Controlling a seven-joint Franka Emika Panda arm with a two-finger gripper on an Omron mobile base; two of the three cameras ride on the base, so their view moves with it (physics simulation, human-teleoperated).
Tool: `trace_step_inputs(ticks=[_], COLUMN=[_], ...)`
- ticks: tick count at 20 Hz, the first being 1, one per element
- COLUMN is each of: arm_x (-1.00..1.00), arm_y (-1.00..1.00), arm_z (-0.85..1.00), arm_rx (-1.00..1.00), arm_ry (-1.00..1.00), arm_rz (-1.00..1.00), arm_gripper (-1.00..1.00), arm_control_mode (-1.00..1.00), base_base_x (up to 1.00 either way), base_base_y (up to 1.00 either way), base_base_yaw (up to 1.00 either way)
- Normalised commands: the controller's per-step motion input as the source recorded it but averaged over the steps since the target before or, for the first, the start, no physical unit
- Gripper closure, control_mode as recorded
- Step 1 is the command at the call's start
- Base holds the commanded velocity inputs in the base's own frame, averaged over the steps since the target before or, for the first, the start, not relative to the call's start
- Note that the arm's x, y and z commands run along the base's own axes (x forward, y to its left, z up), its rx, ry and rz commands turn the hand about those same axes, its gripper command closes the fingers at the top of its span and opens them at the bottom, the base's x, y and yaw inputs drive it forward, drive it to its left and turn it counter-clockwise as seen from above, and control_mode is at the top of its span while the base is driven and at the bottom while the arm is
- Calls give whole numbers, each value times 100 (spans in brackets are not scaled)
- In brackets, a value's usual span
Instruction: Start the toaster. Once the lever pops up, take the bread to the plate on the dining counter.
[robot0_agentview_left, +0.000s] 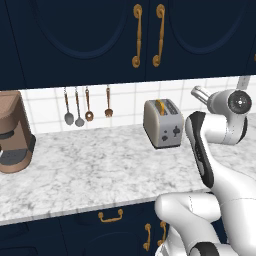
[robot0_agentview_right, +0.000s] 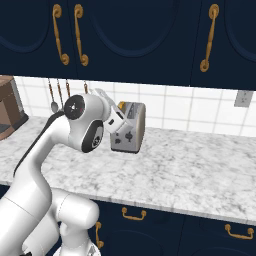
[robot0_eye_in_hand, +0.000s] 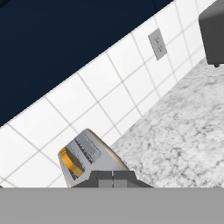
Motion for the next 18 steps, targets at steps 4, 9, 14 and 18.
trace_step_inputs(ticks=[4, 9, 14, 18], arm_x=[0, 0, 0, 0], arm_y=[0, 0, 0, 0], arm_z=[0, 0, 0, 0], arm_rx=[0, 0, 0, 0], arm_ry=[0, 0, 0, 0], arm_rz=[0, 0, 0, 0], arm_gripper=[100, 100, 100, 100], arm_control_mode=[-100, -100, -100, -100], base_base_x=[0, 0, 0, 0], base_base_y=[0, 0, 0, 0], base_base_yaw=[0, 0, 0, 0])
